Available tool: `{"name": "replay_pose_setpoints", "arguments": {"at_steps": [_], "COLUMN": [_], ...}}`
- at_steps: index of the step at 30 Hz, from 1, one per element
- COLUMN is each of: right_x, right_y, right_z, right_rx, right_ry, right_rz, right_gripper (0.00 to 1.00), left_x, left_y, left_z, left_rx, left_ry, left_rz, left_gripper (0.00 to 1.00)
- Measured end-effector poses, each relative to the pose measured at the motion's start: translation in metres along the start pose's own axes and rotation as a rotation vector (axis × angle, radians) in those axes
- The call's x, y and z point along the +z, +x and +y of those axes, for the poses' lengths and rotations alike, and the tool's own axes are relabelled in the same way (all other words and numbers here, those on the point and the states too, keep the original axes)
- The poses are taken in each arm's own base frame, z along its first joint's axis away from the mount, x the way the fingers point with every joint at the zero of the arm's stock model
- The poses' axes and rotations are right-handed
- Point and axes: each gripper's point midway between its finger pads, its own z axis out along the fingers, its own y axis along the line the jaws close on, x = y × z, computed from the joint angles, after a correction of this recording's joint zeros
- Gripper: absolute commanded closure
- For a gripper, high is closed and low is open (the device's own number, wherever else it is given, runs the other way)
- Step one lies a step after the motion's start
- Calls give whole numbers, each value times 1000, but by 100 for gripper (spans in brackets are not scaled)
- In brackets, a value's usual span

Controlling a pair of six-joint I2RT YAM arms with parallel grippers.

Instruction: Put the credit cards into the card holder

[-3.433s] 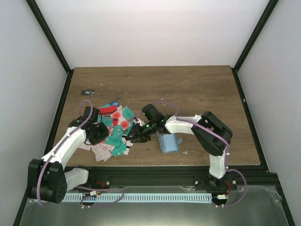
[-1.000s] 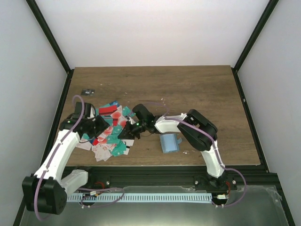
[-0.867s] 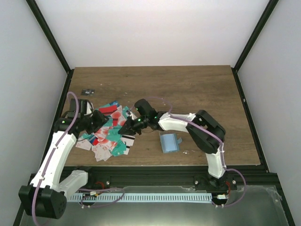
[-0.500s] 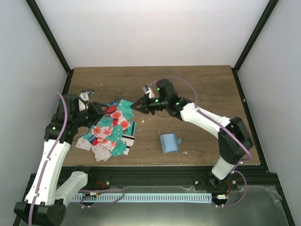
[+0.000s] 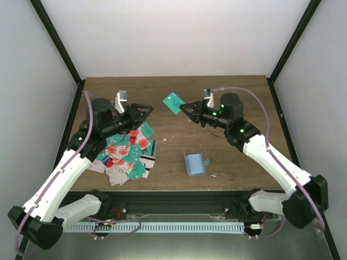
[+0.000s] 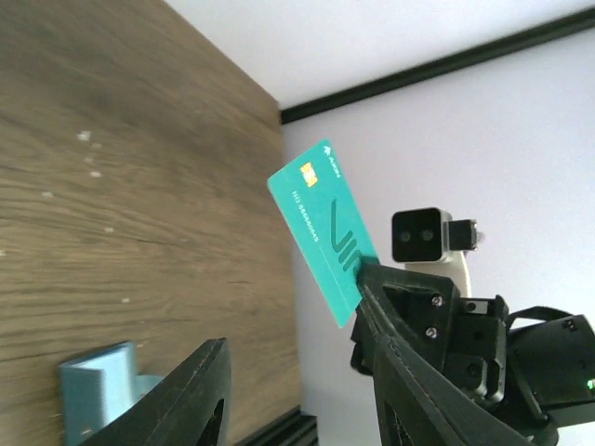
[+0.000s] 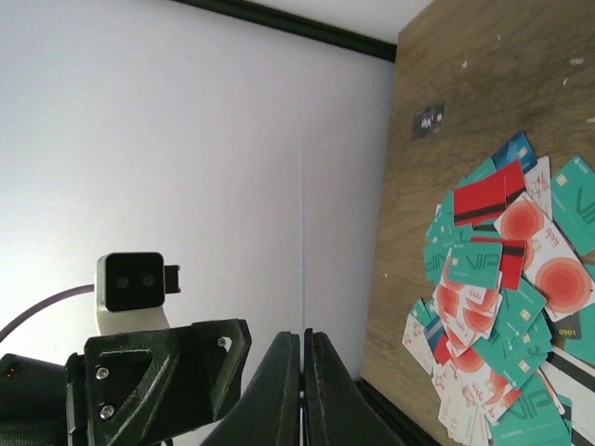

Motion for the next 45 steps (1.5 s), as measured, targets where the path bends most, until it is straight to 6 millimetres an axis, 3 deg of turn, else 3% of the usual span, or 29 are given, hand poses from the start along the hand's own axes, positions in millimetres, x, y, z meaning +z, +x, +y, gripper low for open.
{"name": "replay_pose_setpoints", "arguments": {"at_steps": [3,9,12,18,23,30,38,39,40,42,43,45], "right_x": [-21,-60,-68,-71,-72,-69,-69,-69,-69,-68,-67,-65], "right_y": [-3,-15,-18,-20,-20,-17,-16,-16,-16,-15,-15,-13], "right_z": [11,53,65,71,76,72,73,74,74,72,69,59], "right_rx": [8,-17,-21,-13,-23,-26,-32,-33,-35,-35,-37,-48], "right_ry": [-23,-136,-177,-206,-230,-237,-244,-248,-251,-246,-234,-182], "right_rz": [-75,-217,-247,-261,-263,-246,-243,-242,-241,-232,-223,-198], "right_gripper": [99,99,99,99,99,99,99,95,84,51,40,34], "left_x": [15,42,52,64,65,78,79,79,79,79,80,83], "left_y": [12,29,33,40,33,28,26,26,26,26,26,27], "left_z": [-21,-60,-80,-106,-117,-122,-124,-124,-125,-125,-124,-122], "left_rx": [16,46,68,99,110,116,123,124,128,133,134,135], "left_ry": [67,195,258,353,396,415,421,422,425,426,423,409], "left_rz": [25,54,62,63,23,6,-4,-4,-5,-4,-3,2], "left_gripper": [57,57,57,62,66,93,96,96,96,96,96,96]}}
